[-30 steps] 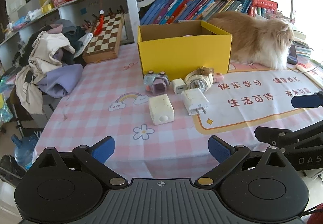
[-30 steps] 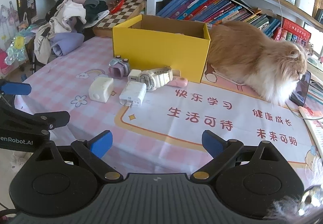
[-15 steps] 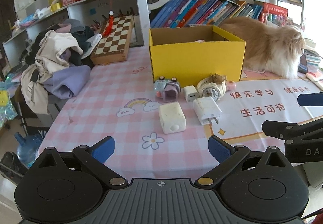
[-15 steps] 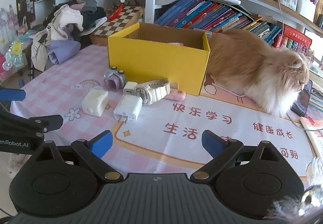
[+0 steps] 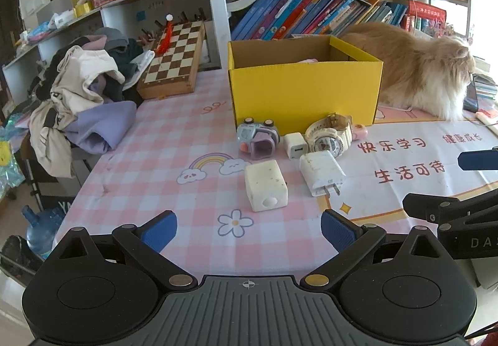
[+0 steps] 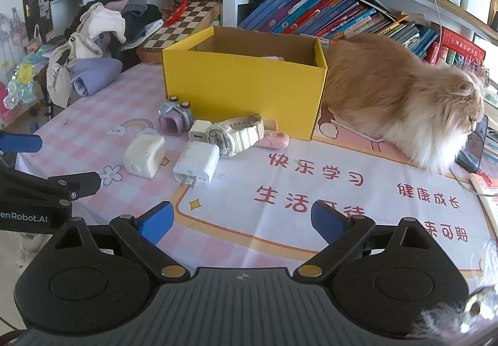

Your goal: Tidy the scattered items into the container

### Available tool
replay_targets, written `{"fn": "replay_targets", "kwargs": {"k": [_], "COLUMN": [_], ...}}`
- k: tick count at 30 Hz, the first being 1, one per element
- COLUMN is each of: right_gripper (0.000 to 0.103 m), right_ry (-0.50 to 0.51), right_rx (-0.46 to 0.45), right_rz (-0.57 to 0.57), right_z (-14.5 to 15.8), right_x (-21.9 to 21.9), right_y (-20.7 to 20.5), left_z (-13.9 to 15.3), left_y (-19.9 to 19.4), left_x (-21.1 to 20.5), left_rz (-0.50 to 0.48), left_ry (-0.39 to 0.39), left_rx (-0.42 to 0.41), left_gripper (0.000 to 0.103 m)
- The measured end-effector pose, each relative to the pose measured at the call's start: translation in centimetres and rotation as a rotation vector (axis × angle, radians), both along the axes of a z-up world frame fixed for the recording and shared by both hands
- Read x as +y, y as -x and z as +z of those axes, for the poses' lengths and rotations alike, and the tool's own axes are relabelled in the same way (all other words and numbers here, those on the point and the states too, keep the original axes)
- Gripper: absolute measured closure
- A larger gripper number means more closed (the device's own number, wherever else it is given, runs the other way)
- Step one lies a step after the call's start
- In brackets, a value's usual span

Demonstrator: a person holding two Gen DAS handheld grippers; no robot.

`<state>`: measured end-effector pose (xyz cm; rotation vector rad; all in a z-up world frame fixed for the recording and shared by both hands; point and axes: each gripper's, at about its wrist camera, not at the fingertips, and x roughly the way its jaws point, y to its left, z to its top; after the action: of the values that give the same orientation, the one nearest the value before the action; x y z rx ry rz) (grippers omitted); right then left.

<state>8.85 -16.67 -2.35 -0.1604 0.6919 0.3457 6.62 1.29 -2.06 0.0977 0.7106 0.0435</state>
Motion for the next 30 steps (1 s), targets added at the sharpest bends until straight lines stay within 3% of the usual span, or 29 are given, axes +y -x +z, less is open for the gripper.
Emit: {"fn": "replay_targets", "kwargs": {"k": [30], "right_gripper": [0.014], "right_ry": [0.031], "right_rx": [0.072], "right_rz": [0.127], "right_z": [-1.0], "right_x": [1.9], "right_y": [-4.1], "left_z": [-0.6], "left_y": [-2.3], "left_x": [0.8], "left_rz": [0.057], "left_ry": [0.04], "left_rx": [0.012], "left_gripper": [0.004]}}
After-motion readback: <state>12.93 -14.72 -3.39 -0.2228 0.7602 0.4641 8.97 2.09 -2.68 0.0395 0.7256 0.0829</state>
